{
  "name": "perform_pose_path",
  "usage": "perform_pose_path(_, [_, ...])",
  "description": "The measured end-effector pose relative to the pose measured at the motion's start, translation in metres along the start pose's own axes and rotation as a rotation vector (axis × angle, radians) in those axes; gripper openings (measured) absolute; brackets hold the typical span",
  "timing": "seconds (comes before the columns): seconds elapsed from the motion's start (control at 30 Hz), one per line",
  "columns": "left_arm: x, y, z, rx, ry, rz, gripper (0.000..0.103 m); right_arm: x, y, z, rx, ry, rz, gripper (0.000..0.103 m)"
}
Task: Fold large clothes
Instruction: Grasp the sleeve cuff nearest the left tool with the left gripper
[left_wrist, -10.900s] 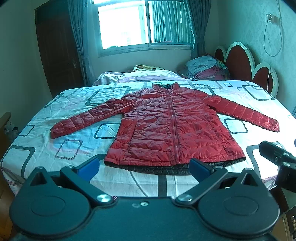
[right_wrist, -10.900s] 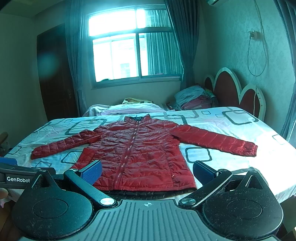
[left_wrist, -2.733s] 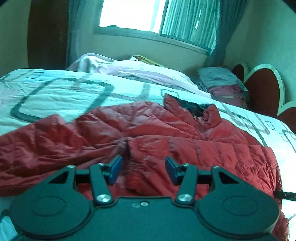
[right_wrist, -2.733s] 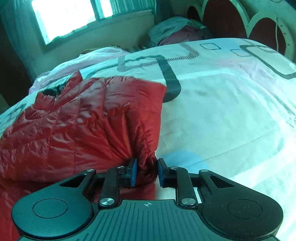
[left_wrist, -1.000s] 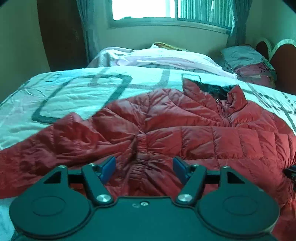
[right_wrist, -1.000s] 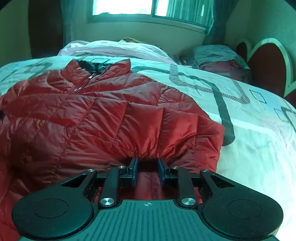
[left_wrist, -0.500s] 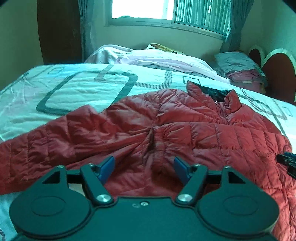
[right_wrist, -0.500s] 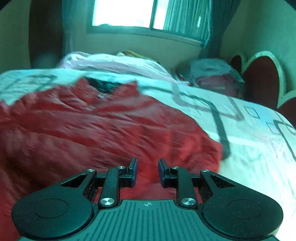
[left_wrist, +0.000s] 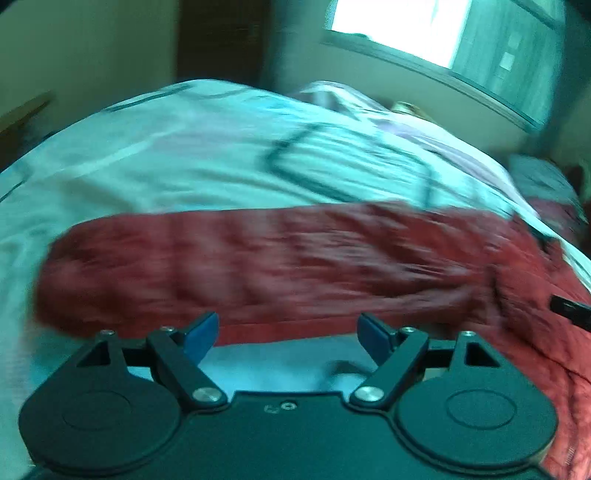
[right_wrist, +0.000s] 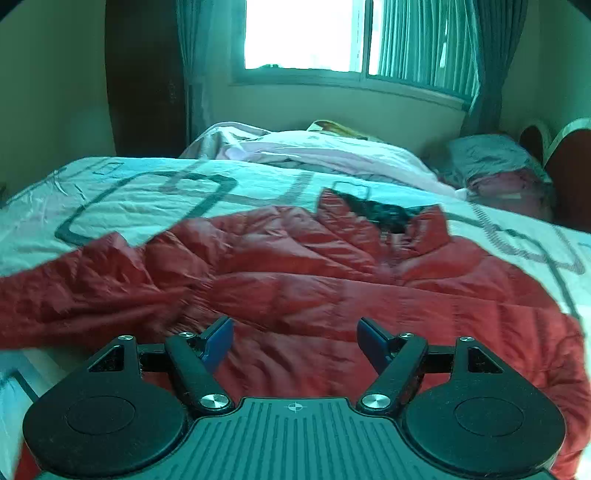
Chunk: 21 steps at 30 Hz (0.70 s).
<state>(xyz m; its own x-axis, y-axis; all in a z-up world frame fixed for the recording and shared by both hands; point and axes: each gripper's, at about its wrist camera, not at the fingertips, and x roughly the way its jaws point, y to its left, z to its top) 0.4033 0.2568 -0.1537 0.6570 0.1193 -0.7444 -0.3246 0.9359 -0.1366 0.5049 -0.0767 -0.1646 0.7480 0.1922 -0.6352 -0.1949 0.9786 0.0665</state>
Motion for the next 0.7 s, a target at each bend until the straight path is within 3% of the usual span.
perform_pose_path(0.07, [0.002, 0.027, 0.0, -0.05, 0.002, 0.04, 0.081, 0.009, 0.012, 0.004, 0.014, 0.028, 0.015, 0.055])
perform_pose_path(0.3, [0.0, 0.093, 0.001, -0.193, -0.008, 0.155, 0.081, 0.018, 0.04, 0.003, 0.004, 0.024, -0.018, 0.056])
perform_pose_path(0.37, [0.001, 0.109, 0.0, -0.247, 0.003, 0.173, 0.081, 0.037, 0.046, -0.006, -0.012, 0.12, -0.038, 0.056])
perform_pose_path(0.4, [0.002, 0.115, -0.001, -0.275, 0.014, 0.175, 0.081, 0.048, 0.048, -0.012, -0.027, 0.177, -0.033, 0.056])
perform_pose_path(0.5, [0.01, 0.131, -0.002, -0.343, 0.045, 0.154, 0.083, 0.049, 0.048, -0.014, -0.026, 0.164, -0.044, 0.056])
perform_pose_path(0.63, [0.02, 0.136, 0.005, -0.381, 0.008, 0.124, 0.087, 0.048, 0.05, -0.014, -0.03, 0.163, -0.061, 0.056])
perform_pose_path(0.7, [0.022, 0.139, 0.005, -0.415, -0.027, 0.106, 0.074, 0.047, 0.051, -0.014, -0.031, 0.164, -0.069, 0.056])
